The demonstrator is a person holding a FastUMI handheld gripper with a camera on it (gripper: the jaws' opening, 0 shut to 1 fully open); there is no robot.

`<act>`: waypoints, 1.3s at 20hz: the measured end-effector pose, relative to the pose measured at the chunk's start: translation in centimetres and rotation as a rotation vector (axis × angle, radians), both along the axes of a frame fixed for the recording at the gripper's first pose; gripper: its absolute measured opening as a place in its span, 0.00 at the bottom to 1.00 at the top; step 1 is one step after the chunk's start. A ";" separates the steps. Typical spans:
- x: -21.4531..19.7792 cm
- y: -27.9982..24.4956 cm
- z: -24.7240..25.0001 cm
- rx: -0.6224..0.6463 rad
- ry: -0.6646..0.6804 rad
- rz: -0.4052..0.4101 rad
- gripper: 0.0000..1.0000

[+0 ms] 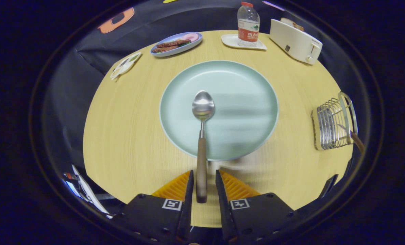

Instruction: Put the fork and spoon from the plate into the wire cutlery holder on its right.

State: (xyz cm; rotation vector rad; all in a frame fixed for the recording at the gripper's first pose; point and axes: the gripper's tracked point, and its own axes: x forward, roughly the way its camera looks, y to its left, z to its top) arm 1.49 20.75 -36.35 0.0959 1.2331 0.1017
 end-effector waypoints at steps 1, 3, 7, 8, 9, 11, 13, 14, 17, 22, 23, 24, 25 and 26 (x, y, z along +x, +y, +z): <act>0.0 0.1 0.4 0.003 0.013 0.008 0.07; 0.3 0.1 0.4 -0.007 0.021 0.016 0.08; 0.0 -0.8 2.0 0.008 0.035 0.035 0.01; -0.1 -1.1 2.9 0.015 0.036 0.037 0.01; -0.1 -1.3 3.7 0.027 0.036 0.039 0.01; -0.1 -1.9 5.3 0.047 0.027 0.042 0.01; -0.2 -2.6 7.3 0.069 0.023 0.049 0.01; -0.4 -3.2 8.4 0.084 0.026 0.049 0.01; 0.1 -6.4 12.6 0.089 -0.017 0.040 0.01; 0.1 -14.3 18.0 0.073 -0.044 -0.032 0.01; -0.1 -15.7 18.8 0.077 -0.034 -0.053 0.01; -0.4 -17.1 19.2 0.079 -0.023 -0.072 0.01; -0.6 -18.4 19.4 0.078 -0.012 -0.086 0.01; -0.8 -19.5 19.4 0.078 0.002 -0.099 0.01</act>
